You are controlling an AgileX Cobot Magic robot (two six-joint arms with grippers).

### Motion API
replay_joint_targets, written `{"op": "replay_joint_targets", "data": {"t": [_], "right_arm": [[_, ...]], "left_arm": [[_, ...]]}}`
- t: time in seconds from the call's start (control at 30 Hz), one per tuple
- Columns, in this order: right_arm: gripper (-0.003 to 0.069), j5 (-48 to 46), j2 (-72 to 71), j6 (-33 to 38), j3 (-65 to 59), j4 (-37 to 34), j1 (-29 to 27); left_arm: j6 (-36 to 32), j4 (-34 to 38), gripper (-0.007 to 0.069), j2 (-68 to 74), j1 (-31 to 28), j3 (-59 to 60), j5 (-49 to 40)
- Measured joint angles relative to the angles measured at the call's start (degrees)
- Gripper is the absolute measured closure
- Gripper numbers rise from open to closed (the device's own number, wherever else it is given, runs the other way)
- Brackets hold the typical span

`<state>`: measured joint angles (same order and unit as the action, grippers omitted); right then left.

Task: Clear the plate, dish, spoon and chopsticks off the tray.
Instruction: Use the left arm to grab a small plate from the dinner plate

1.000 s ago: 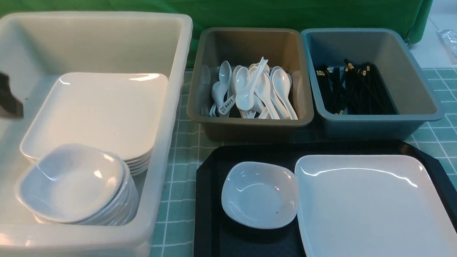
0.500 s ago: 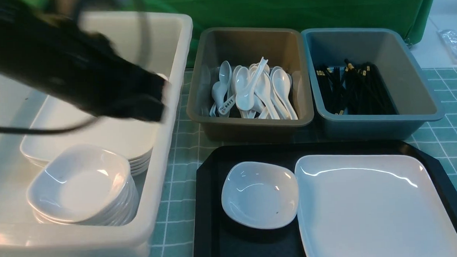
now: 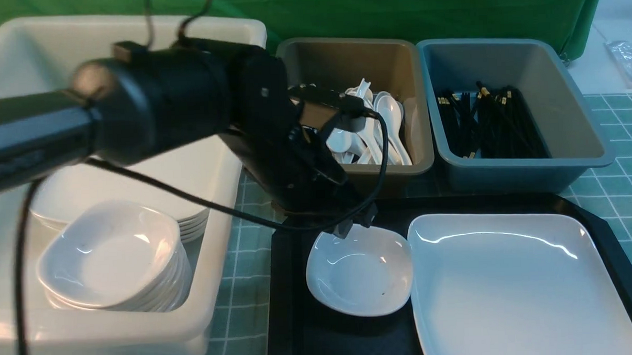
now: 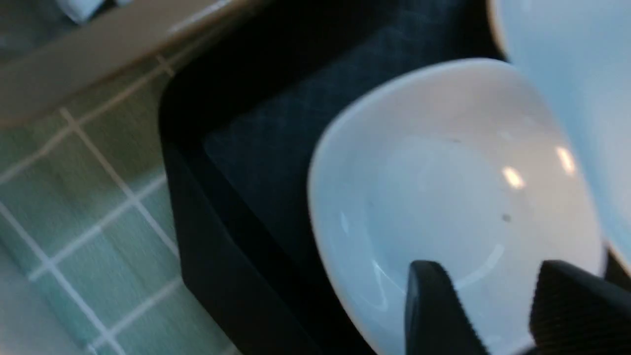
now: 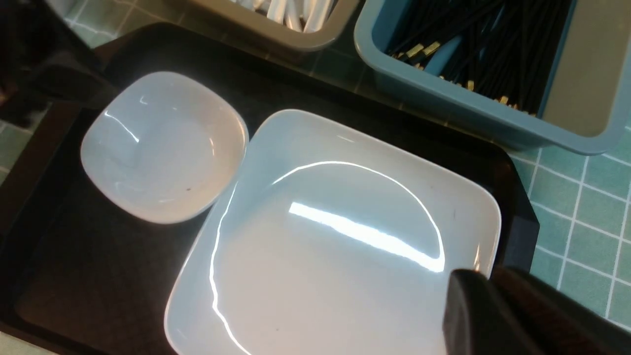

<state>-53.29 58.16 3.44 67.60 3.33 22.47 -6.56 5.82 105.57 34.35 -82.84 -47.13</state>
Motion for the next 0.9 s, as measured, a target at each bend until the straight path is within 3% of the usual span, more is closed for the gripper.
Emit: {"op": "replay_joint_targets", "data": {"t": [0.03,0.2,0.5,0.67,0.73,0.83,0.9], "right_arm": [[0.0569,0.0,0.0,0.0,0.0,0.0,0.0],[0.0569,0.0,0.0,0.0,0.0,0.0,0.0],[0.0569,0.0,0.0,0.9,0.0,0.0,0.0],[0.0569,0.0,0.0,1.8,0.0,0.0,0.0],[0.0569,0.0,0.0,1.8,0.0,0.0,0.0],[0.0569,0.0,0.0,1.8,0.0,0.0,0.0],[0.0569,0.0,0.0,2.0,0.0,0.0,0.0]], "left_arm": [[0.1,-0.6,0.0258,2.1,0.0,-1.1,0.5],[0.1,-4.4,0.0146,6.8,0.0,-2.0,3.8],[0.0,-6.4,0.0126,11.3,0.0,-2.0,9.4],[0.0,-6.4,0.0183,12.7,0.0,-2.0,9.1],[0.2,-6.4,0.0242,13.1,0.0,-2.0,8.0],[2.7,-5.8,0.0414,12.8,0.0,-2.3,5.7],[3.5,-6.1,0.0461,11.6,-0.1,-3.0,3.1]]}}
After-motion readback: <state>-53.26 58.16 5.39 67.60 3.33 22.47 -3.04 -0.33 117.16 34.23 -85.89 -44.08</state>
